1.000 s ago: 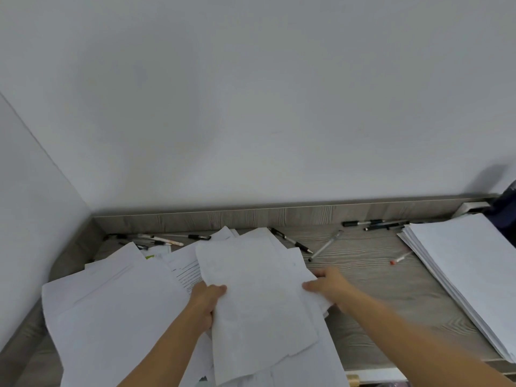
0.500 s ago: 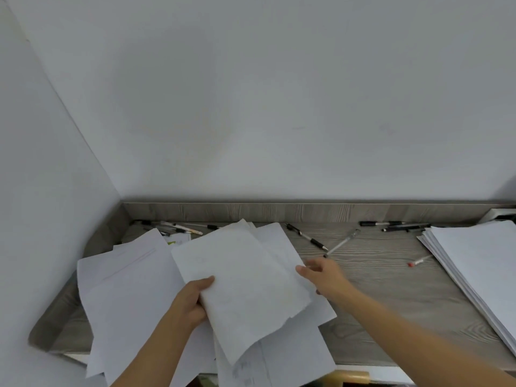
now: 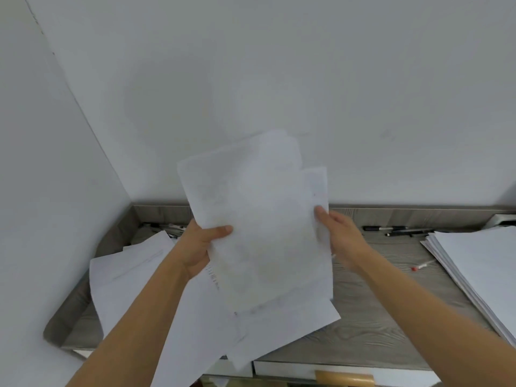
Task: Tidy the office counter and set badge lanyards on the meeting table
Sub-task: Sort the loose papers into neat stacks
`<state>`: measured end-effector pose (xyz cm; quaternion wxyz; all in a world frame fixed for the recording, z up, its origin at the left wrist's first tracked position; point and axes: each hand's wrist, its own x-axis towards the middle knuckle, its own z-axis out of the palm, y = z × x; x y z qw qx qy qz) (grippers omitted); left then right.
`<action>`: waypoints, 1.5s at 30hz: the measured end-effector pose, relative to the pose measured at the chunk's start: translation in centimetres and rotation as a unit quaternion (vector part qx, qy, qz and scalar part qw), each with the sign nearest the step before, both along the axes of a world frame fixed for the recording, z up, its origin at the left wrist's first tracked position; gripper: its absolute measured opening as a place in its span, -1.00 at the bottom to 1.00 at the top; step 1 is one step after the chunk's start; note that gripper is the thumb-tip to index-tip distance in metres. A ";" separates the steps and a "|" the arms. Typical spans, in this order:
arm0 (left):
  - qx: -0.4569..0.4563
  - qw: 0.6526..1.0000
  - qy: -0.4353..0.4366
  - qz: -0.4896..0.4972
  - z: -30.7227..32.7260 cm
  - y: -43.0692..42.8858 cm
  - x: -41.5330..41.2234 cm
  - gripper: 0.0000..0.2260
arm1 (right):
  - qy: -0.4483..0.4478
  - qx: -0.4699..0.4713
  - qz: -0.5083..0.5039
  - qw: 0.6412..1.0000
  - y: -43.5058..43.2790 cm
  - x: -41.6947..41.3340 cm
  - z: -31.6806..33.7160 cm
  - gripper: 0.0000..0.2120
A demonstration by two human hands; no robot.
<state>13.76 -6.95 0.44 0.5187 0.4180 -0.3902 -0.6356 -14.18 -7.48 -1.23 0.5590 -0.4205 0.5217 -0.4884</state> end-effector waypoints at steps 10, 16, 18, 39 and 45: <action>-0.016 0.993 -0.114 -0.024 -2.2 0.7 -1.0 -0.55 | 0.038 0.000 0.108 0.993 0.2 -0.9 -0.9 -0.56; -0.056 0.991 -0.119 -0.033 -1.7 0.8 -2.3 -0.53 | 0.019 -0.018 0.092 0.995 0.6 -0.2 -0.7 -0.79; -0.084 0.989 -0.120 -0.027 -0.6 0.3 -2.6 -0.57 | -0.017 -0.040 0.099 0.994 0.1 -0.3 0.4 -0.71; 0.062 0.996 -0.065 0.000 -2.4 -2.0 -15.9 -0.77 | 0.189 -0.024 -0.131 0.973 2.4 -11.1 -2.7 -0.86; 0.093 0.987 -0.113 -0.071 -5.2 -0.9 -28.0 -0.78 | 0.349 0.070 -0.219 0.909 6.4 -24.4 -3.8 -0.77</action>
